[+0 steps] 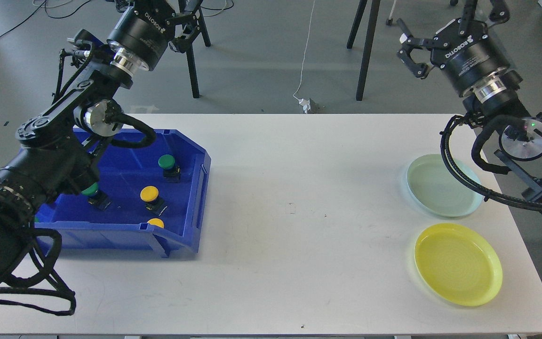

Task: Pass button and place on color plate
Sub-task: 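Move the left gripper down into the blue bin toward a yellow button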

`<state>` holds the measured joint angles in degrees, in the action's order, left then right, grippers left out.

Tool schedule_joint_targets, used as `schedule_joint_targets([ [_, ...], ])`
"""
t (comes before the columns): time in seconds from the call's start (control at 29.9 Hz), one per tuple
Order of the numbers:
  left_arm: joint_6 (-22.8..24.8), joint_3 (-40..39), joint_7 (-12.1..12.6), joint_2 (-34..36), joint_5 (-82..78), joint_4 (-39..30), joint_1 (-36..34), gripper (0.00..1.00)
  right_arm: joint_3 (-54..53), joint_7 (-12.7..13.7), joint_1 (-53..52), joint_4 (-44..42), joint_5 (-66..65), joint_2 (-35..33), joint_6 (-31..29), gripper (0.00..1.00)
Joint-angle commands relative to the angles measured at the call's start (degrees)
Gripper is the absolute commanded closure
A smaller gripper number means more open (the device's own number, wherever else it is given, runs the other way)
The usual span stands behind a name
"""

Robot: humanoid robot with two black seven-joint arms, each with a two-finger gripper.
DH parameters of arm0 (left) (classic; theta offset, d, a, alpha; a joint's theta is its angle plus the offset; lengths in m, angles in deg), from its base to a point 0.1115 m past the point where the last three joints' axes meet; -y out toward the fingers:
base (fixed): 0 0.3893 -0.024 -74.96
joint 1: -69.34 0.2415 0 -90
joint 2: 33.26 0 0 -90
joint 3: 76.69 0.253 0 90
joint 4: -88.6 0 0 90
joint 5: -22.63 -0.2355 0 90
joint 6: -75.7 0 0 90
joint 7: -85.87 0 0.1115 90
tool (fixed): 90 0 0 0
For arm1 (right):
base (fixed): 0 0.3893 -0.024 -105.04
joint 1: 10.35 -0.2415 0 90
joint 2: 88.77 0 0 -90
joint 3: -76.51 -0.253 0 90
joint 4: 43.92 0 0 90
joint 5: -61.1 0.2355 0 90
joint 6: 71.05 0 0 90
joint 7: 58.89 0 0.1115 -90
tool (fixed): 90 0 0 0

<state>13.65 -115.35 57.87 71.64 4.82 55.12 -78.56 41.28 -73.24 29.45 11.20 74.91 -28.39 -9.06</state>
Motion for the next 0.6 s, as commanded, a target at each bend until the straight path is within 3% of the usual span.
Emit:
schedule_joint_targets([
  [0.0,0.05,0.69,0.0,1.09,0.23,0.6,0.41,0.0,0.69,0.55,0.02,0.07,-2.91,-0.35,0.0,0.0],
  [0.27,0.05,-4.48,0.0,4.96,2.16,-2.36,3.82,0.0,-0.54,0.02,0.45,-0.8,-2.83,-0.71,0.0,0.0],
  [0.4,0.05,-15.82,0.0,6.54,1.03,-16.76,11.38,0.01,-0.54,-0.07,1.16,-0.81,-2.91,-1.06,0.0,0.0],
  [0.5,0.05,-14.61,0.0,11.18,-5.63,-26.69,11.58,0.01,-0.63,-0.16,1.86,-0.81,-2.91,-1.15,0.0,0.0],
  [0.57,0.05,-8.49,0.0,17.24,-13.36,-31.98,9.92,0.01,-0.63,-0.24,2.3,-0.81,-2.91,-1.5,0.0,0.0],
])
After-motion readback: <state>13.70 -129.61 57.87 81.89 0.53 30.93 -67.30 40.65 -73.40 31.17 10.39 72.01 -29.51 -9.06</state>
